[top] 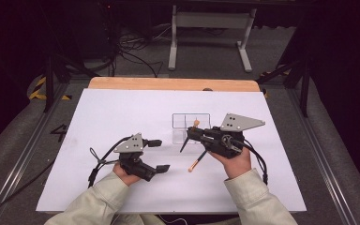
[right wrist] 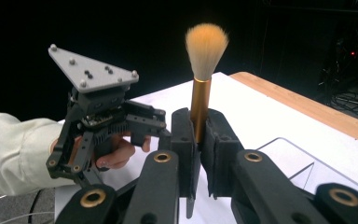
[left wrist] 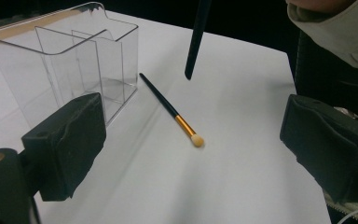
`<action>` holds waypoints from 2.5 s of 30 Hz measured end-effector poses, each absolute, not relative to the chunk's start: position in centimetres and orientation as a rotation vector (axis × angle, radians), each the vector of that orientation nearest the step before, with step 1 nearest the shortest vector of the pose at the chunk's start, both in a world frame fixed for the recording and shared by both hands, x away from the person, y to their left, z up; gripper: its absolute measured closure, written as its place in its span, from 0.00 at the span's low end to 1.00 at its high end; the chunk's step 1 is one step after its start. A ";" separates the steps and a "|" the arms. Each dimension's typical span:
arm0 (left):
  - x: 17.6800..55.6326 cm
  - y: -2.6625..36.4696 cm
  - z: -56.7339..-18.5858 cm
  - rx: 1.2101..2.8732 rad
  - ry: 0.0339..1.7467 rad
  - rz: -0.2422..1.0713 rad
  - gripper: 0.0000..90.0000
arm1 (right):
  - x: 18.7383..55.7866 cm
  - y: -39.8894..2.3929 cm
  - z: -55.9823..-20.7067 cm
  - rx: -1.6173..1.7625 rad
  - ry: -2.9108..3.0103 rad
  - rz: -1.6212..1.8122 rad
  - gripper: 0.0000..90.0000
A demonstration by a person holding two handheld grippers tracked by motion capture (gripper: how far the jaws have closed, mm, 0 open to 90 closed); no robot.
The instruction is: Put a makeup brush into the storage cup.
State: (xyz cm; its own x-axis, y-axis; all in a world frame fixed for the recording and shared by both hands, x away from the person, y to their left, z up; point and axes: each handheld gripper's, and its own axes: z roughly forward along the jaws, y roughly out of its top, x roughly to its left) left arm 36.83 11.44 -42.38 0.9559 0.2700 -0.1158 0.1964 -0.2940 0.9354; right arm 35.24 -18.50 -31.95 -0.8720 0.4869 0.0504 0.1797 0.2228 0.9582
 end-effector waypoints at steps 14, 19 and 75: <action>36.7 12.1 -42.6 1.884 0.363 0.079 0.08 | 37.0 -18.3 -30.0 0.659 2.232 1.649 0.93; 36.6 12.0 -42.6 1.895 0.356 0.077 0.08 | 37.6 -18.5 -29.3 0.679 2.220 1.644 0.93; 36.9 12.4 -42.8 1.945 0.445 0.116 0.01 | 44.1 -18.7 -31.1 0.914 2.168 1.399 0.93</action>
